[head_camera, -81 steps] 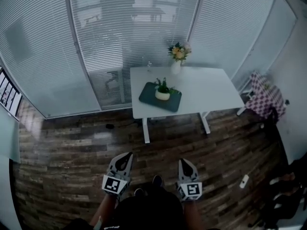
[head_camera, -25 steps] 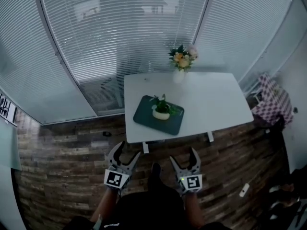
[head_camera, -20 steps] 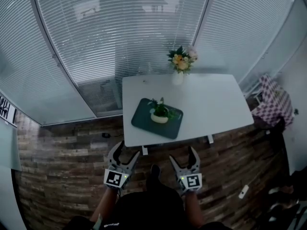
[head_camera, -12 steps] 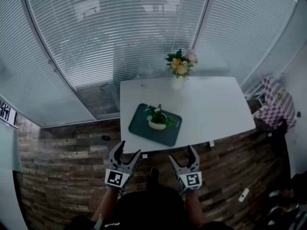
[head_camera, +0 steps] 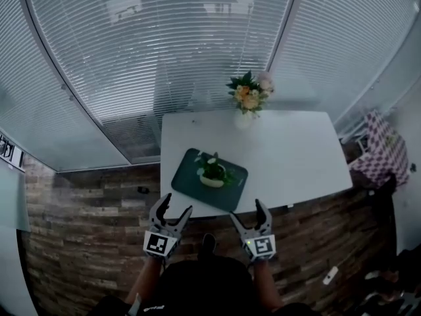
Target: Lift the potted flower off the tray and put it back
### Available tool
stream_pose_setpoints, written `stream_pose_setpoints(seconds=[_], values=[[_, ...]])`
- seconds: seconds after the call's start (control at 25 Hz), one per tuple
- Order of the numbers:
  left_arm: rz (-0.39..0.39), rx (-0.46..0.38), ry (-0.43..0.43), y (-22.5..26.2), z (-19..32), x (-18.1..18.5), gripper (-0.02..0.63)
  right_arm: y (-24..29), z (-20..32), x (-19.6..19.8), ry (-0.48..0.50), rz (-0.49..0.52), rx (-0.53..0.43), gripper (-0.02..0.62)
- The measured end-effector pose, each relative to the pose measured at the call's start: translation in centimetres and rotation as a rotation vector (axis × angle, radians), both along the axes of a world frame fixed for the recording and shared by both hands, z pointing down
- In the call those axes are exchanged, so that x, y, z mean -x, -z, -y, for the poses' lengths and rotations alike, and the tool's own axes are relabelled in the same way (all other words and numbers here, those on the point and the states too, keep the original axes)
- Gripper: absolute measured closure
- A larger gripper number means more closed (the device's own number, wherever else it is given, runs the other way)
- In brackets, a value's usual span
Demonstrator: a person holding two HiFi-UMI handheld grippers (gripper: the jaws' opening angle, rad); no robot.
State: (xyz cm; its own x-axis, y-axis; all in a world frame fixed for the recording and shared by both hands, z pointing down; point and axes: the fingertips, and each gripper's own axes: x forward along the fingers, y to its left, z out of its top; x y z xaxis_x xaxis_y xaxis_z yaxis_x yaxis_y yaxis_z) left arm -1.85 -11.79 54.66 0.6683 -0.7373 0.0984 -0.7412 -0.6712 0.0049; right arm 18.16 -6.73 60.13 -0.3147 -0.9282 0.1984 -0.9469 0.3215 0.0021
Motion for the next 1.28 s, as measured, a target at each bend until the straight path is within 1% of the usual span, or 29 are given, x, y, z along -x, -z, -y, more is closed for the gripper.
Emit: stream_pose_setpoints(seconds=[0.12,0.28,0.56,0.6,0.72,0.8,0.92,1.12,1.28], values=[[-0.011,0.001,0.013,0.0,0.8,-0.8,0.319,-0.7,0.9,-0.8,0.019,-0.009,0.004,0.222],[-0.005,0.002,0.019,-0.3,1.7,-1.4,0.319,-0.7,2.4,-1.1,0.032,0.013,0.005,0.222],[-0.003,0.022,0.027,-1.0,2.3,-2.7,0.319,-0.7,3.8,-1.4,0.087,0.021,-0.009,0.222],[-0.001,0.022,0.026,-1.0,2.2,-2.9,0.319,-0.8,3.8,-1.5,0.091,0.02,-0.004,0.222],[0.005,0.026,0.021,-1.1,2.0,-3.4,0.319,-2.4,3.5,-1.8,0.097,0.0,0.071,0.222],[0.007,0.028,0.012,-1.4,2.0,-3.6,0.319,-2.7,3.6,-1.7,0.1,0.014,0.07,0.222],[0.011,0.035,-0.002,-2.0,1.8,-3.7,0.319,-2.5,4.0,-1.6,0.091,0.026,0.028,0.222],[0.007,0.066,-0.016,-3.4,1.8,-3.3,0.319,-2.8,3.9,-0.7,0.107,0.031,0.039,0.222],[0.016,0.081,-0.031,-5.0,2.2,-3.3,0.319,-4.5,3.7,-0.3,0.118,0.009,0.106,0.222]])
